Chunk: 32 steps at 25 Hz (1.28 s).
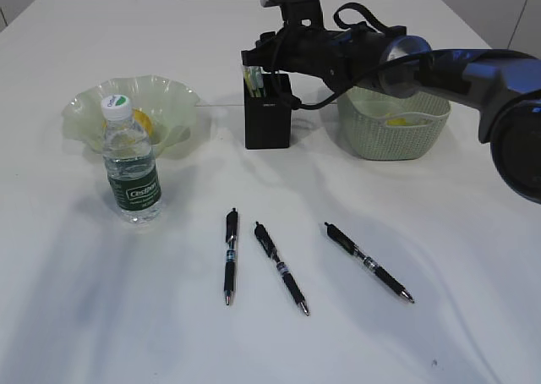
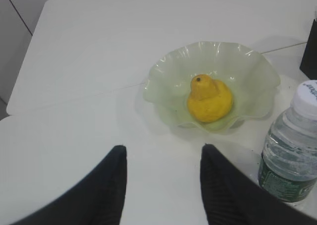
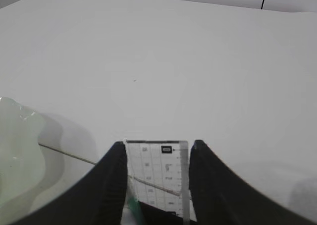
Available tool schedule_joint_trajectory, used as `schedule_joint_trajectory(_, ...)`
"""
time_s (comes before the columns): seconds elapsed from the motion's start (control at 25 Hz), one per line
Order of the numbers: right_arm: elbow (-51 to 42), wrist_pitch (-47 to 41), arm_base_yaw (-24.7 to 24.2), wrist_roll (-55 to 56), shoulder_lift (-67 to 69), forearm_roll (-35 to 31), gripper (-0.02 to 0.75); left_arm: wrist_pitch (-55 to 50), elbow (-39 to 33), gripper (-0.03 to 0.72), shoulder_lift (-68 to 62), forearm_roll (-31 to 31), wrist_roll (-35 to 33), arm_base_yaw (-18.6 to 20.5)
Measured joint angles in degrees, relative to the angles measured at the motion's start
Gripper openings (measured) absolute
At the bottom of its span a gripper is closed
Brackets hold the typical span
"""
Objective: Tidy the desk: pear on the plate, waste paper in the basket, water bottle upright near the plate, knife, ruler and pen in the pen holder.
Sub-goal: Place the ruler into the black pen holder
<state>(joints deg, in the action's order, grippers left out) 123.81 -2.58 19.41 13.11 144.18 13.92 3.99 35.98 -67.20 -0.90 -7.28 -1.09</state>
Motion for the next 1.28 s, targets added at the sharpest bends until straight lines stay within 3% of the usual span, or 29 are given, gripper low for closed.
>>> schedule_joint_trajectory(1.28, 6.0, -14.2, 0.0, 0.4, -4.1, 0.9, 0.308, 0.0, 0.0, 0.341, 0.0, 0.0, 0.0, 0.0)
